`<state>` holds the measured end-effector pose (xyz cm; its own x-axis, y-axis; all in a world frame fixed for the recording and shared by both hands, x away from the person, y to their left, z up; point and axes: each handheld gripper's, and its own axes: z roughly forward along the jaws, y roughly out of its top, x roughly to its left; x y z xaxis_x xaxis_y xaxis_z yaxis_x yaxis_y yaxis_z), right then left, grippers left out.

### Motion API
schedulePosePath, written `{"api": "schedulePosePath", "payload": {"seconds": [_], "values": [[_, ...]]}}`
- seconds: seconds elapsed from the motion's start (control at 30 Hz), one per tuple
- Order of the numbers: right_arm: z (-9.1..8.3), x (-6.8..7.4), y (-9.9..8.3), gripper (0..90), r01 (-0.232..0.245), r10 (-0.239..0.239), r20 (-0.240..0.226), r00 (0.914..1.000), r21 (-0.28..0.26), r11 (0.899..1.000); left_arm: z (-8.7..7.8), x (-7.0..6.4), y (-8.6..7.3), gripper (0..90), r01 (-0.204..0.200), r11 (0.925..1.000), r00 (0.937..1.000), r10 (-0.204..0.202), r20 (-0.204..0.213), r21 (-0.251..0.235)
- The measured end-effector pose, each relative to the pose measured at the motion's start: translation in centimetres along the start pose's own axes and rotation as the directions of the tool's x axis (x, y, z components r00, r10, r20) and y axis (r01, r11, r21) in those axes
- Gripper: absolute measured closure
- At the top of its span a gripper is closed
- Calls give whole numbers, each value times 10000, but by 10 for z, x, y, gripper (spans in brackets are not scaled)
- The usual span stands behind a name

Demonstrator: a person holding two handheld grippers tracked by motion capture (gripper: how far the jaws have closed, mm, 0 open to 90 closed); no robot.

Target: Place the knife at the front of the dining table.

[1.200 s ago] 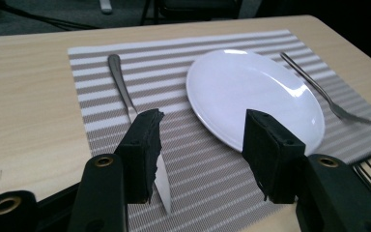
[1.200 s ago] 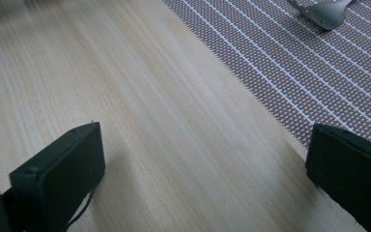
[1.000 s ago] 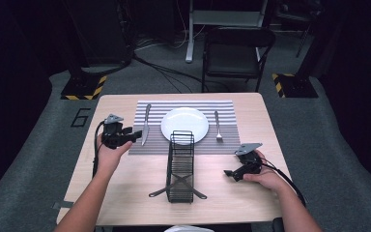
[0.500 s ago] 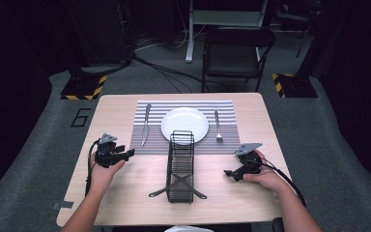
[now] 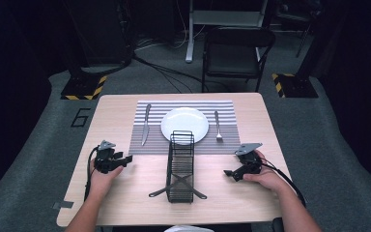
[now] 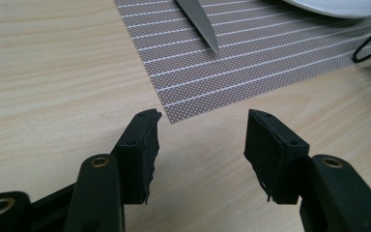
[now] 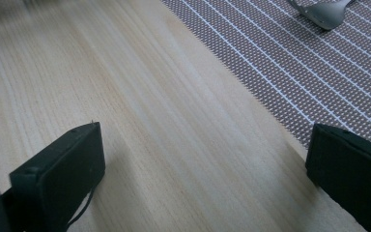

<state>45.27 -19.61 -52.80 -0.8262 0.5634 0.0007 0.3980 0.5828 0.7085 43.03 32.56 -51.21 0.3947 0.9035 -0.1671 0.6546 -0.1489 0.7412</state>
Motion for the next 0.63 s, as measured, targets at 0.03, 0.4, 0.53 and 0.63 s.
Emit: {"api": "schedulePosePath", "payload": {"seconds": [0.03,0.4,0.53,0.63], "values": [[0,0,0,0,-22,22,0,10000,-3,10000,1,0,-1,450,-32,10000,9999,31,-154,-86],[0,0,0,0,-1,1,3,10000,-5,10000,2,1,-2,452,-408,9991,9965,402,-734,-65],[0,0,0,0,-3,3,1,10000,-5,10000,4,6,-7,453,-414,9991,9937,409,-1043,-30],[0,0,0,0,-4,4,2,10000,-6,10000,5,12,-9,446,-355,9993,9928,336,-1150,-145]]}}
